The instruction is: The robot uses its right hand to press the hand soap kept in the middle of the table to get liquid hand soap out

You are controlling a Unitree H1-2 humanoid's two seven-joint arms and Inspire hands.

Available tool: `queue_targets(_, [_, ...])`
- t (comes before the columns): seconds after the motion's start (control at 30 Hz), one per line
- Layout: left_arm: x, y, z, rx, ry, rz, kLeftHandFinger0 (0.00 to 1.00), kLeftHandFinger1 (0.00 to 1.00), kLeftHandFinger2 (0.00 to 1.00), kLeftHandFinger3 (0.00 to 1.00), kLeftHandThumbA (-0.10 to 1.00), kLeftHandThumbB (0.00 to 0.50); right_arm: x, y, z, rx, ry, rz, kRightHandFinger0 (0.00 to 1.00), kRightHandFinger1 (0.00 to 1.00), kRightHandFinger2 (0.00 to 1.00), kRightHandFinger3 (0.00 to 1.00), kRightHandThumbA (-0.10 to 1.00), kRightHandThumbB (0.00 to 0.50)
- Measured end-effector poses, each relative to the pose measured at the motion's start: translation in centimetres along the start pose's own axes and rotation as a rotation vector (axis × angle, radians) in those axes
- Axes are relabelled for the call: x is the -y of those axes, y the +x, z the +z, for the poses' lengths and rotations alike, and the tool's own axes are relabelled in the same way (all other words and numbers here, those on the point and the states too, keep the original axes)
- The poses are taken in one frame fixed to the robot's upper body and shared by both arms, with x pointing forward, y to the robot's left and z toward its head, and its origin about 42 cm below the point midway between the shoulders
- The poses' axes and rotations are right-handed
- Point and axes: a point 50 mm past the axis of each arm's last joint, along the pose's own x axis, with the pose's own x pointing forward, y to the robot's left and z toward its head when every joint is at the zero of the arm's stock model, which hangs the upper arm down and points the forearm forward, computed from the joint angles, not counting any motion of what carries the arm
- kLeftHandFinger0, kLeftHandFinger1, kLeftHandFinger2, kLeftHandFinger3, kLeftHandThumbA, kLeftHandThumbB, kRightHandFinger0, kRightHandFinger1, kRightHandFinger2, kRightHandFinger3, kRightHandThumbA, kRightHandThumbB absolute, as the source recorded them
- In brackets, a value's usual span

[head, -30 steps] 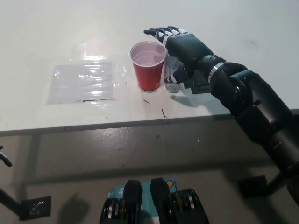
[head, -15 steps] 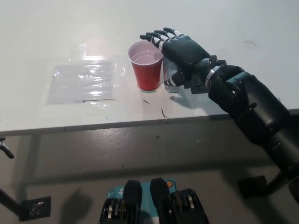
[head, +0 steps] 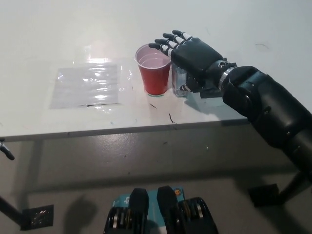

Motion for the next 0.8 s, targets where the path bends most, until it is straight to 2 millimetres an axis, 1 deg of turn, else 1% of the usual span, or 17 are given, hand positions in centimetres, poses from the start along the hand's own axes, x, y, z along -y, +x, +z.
queue_targets(0.03, [0.0, 0.0, 0.1, 0.001, 0.000, 0.000, 1.00, 1.00, 1.00, 0.84, 1.00, 0.119, -0.1, 0.0, 0.0, -0.002, 0.001, 0.002, 1.00, 1.00, 1.00, 1.00, 1.00, 0.402])
queue_targets(0.07, [0.0, 0.0, 0.1, 0.002, 0.000, 0.000, 1.00, 1.00, 1.00, 0.82, 1.00, 0.116, -0.2, 0.0, -0.1, -0.004, 0.002, 0.004, 1.00, 1.00, 1.00, 1.00, 1.00, 0.399])
queue_targets(0.17, [-0.1, 0.0, 0.1, 0.003, 0.001, -0.001, 1.00, 1.00, 1.00, 0.82, 1.00, 0.130, -0.5, 0.0, -0.2, -0.012, 0.016, 0.000, 1.00, 1.00, 1.00, 1.00, 1.00, 0.425])
queue_targets(0.27, [-0.1, 0.0, 0.1, 0.003, 0.001, 0.000, 1.00, 1.00, 1.00, 0.83, 1.00, 0.129, -0.9, 0.2, -0.1, -0.022, 0.037, -0.009, 1.00, 1.00, 1.00, 1.00, 1.00, 0.422])
queue_targets(0.3, [-0.1, 0.1, 0.1, 0.003, 0.001, 0.000, 1.00, 1.00, 1.00, 0.86, 1.00, 0.134, -1.0, 0.2, 0.0, -0.024, 0.043, -0.012, 1.00, 1.00, 1.00, 1.00, 1.00, 0.407])
queue_targets(0.4, [-0.2, 0.1, 0.2, 0.005, 0.002, 0.002, 1.00, 1.00, 1.00, 0.85, 1.00, 0.118, -1.8, 0.4, 0.0, -0.042, 0.098, -0.039, 1.00, 1.00, 1.00, 1.00, 1.00, 0.412])
queue_targets(0.43, [-0.2, 0.1, 0.2, 0.005, 0.002, 0.003, 1.00, 1.00, 1.00, 0.86, 1.00, 0.123, -1.9, 0.4, 0.0, -0.045, 0.108, -0.045, 1.00, 1.00, 1.00, 1.00, 1.00, 0.399])
queue_targets(0.5, [-0.3, 0.1, 0.3, 0.007, 0.003, 0.004, 1.00, 1.00, 1.00, 0.86, 1.00, 0.121, -2.4, 0.5, 0.0, -0.057, 0.151, -0.073, 1.00, 1.00, 1.00, 1.00, 1.00, 0.407])
queue_targets(0.53, [-0.3, 0.1, 0.4, 0.008, 0.003, 0.004, 1.00, 1.00, 1.00, 0.86, 1.00, 0.111, -2.5, 0.6, 0.0, -0.061, 0.170, -0.085, 1.00, 1.00, 1.00, 1.00, 1.00, 0.412])
queue_targets(0.67, [-0.4, 0.2, 0.5, 0.010, 0.006, 0.009, 1.00, 1.00, 1.00, 0.86, 1.00, 0.116, -3.3, 0.6, 0.2, -0.067, 0.227, -0.125, 1.00, 1.00, 1.00, 1.00, 1.00, 0.417])
queue_targets(0.7, [-0.5, 0.2, 0.6, 0.010, 0.007, 0.009, 1.00, 1.00, 1.00, 0.85, 1.00, 0.127, -3.4, 0.7, 0.2, -0.067, 0.234, -0.131, 1.00, 1.00, 1.00, 1.00, 1.00, 0.400])
queue_targets(0.77, [-0.5, 0.2, 0.6, 0.010, 0.008, 0.010, 1.00, 1.00, 1.00, 0.85, 1.00, 0.134, -3.5, 0.7, 0.4, -0.066, 0.243, -0.138, 1.00, 1.00, 1.00, 1.00, 1.00, 0.424])
queue_targets(0.8, [-0.5, 0.2, 0.6, 0.009, 0.008, 0.010, 1.00, 1.00, 1.00, 0.84, 1.00, 0.136, -3.6, 0.7, 0.4, -0.064, 0.246, -0.142, 1.00, 1.00, 1.00, 1.00, 1.00, 0.426])
